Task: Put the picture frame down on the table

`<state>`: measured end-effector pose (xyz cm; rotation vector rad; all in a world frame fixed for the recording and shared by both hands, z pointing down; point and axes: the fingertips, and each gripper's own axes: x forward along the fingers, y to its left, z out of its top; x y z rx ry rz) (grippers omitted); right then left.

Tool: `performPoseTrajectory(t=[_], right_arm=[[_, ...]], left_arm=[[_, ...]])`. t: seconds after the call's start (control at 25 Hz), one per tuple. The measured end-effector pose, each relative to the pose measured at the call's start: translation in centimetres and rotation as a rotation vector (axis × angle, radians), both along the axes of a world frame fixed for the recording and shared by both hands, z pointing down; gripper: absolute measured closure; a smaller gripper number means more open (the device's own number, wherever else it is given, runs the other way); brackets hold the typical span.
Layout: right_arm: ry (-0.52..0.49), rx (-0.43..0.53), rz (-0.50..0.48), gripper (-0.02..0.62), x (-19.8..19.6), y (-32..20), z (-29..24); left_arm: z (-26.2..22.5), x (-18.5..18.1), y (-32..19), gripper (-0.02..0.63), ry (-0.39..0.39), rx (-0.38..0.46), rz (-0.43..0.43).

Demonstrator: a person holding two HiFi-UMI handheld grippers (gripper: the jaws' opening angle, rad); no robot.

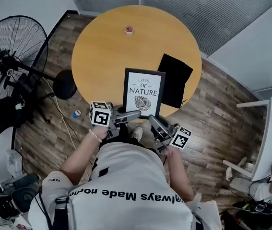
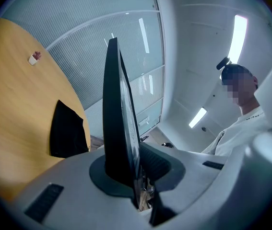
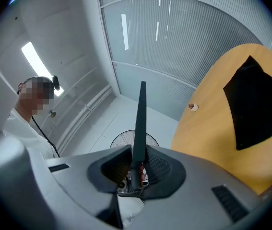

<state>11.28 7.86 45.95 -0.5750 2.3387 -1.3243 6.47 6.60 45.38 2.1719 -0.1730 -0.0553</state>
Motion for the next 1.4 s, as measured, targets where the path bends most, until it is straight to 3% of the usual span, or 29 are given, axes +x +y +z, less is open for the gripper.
performPoseTrajectory(t=[1.12,1.4], right_arm=[[0.038,-0.033,0.054,0.505,-10.1,-13.6,0.5],[0.045,-0.052,0.090,0.505,-10.5,-15.3,1.4]], left_arm=[[0.8,-10.1,-13.9,0.552,0.031,-0.022,0.055],[1.8,-10.5,-15.7,0.552,0.040,-0.054,0.056]])
